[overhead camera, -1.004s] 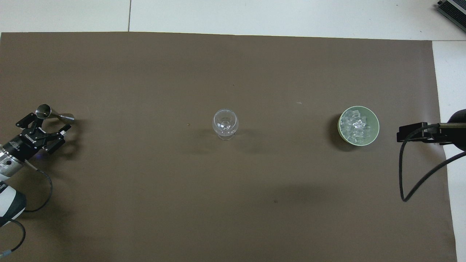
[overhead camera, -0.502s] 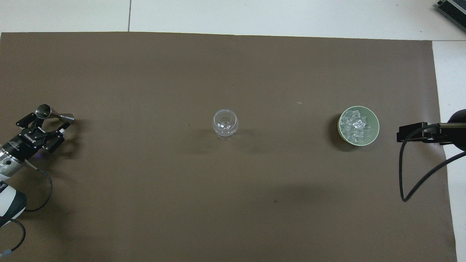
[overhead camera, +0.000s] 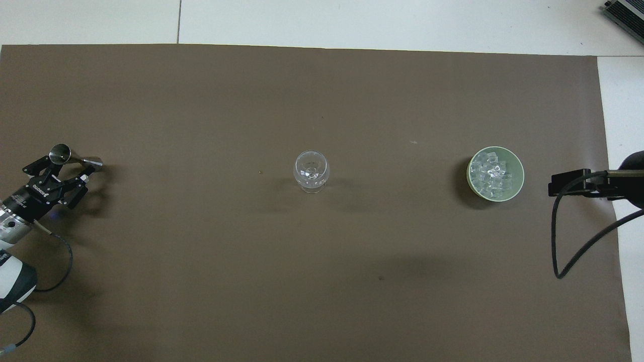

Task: Pour wine and add ice with both arms
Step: 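Close the left gripper around the silver jigger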

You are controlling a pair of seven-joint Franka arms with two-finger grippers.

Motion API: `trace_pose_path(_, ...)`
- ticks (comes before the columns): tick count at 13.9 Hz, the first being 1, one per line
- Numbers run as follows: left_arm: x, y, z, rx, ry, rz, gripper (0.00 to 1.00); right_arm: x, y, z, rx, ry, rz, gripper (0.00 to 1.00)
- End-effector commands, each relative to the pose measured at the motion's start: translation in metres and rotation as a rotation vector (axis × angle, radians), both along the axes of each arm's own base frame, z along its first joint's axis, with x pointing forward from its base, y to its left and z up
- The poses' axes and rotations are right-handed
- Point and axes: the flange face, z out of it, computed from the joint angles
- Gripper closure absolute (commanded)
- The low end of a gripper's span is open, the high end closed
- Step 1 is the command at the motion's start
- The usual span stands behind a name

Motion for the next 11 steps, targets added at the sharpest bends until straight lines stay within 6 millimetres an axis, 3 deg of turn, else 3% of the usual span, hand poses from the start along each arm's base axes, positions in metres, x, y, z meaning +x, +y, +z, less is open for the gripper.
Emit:
trace_pose_path(1,0.0026,-0.0006,-0.0024,0.007,-0.005,0.020,0.41,-0.0023,-0.0006,-0.0013,0.005,-0.005,0.021,0.00)
trace_pose_path(11,0.0023,-0.0012,-0.0027,0.005,-0.006,0.019,0.61,-0.0023,-0.0006,-0.0013,0.005,-0.005,0.021,0.00)
